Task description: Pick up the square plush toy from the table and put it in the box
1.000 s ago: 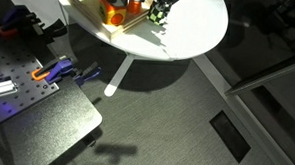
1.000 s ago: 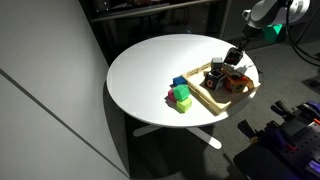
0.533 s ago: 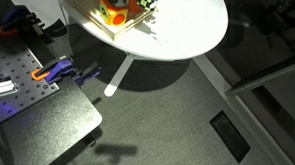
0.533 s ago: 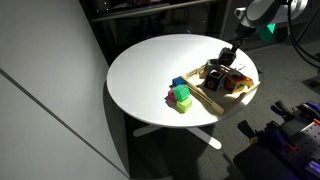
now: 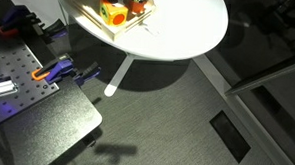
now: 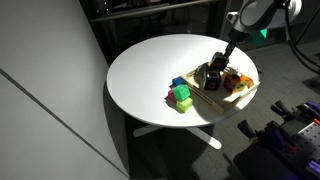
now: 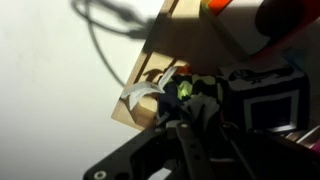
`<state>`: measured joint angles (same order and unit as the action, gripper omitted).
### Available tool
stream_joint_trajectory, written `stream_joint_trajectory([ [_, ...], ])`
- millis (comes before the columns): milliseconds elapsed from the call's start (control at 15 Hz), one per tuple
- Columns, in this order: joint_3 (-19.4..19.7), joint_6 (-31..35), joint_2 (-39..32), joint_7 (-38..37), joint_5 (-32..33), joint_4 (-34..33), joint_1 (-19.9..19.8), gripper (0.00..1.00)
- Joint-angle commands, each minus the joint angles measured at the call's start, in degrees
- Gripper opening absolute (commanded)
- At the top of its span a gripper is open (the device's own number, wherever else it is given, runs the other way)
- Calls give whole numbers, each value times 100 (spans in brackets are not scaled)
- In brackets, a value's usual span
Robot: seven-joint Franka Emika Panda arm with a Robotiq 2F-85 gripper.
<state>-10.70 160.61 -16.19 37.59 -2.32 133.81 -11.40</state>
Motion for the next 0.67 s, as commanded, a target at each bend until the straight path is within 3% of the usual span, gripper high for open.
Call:
stream_joint_trajectory([
  [0, -56, 0, 172, 187, -141, 211, 43, 44],
  [467, 3, -243, 654, 11, -178, 462, 156, 99],
  [600, 84, -509, 840, -108, -173, 508, 245, 100],
])
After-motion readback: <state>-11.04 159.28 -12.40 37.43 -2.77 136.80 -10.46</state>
